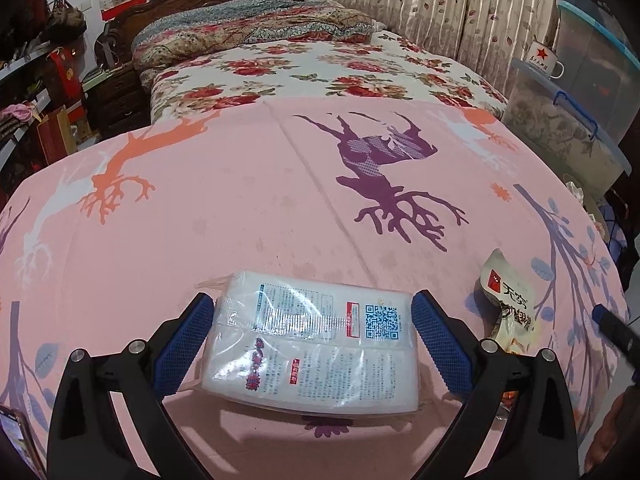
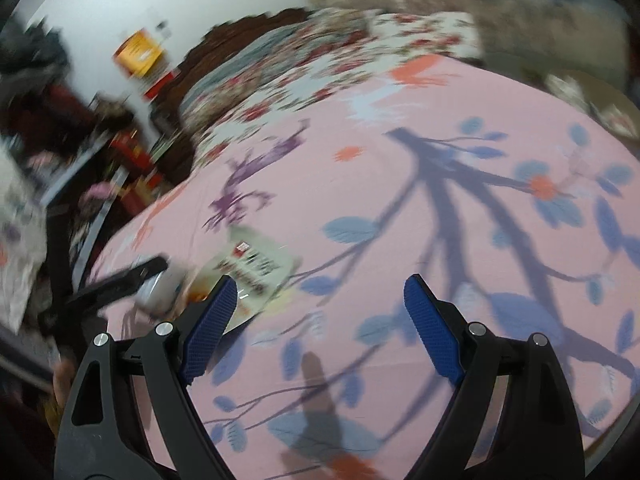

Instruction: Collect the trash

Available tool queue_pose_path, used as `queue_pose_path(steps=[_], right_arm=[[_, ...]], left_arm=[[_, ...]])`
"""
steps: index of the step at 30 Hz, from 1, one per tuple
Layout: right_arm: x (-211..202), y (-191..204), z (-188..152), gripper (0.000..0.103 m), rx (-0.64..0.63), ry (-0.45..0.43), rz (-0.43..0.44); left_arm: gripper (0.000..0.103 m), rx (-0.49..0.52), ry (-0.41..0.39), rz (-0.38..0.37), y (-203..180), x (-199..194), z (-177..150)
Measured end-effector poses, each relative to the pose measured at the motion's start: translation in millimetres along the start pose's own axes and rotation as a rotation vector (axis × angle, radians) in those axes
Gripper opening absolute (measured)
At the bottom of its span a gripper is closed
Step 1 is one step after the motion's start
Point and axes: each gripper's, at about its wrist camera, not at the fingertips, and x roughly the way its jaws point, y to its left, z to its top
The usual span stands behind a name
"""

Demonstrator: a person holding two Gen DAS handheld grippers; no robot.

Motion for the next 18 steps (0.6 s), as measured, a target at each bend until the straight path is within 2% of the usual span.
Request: queue_pose_path(steps=[3, 11, 18], right_arm=[[13, 24, -5, 0.088, -0.081, 0.047, 0.038], [39, 64, -15, 0.091, -0.193, 0.119, 0.078], [58, 87, -23, 0.093, -0.248, 0.153, 0.058]], left_arm=[[0.096, -0.008, -0.005, -0.007, 1, 0, -2], [0.096, -0.025, -0.015, -0.032, 6, 0, -4], [0.095, -0.035, -0.015, -0.045, 8, 0, -4]])
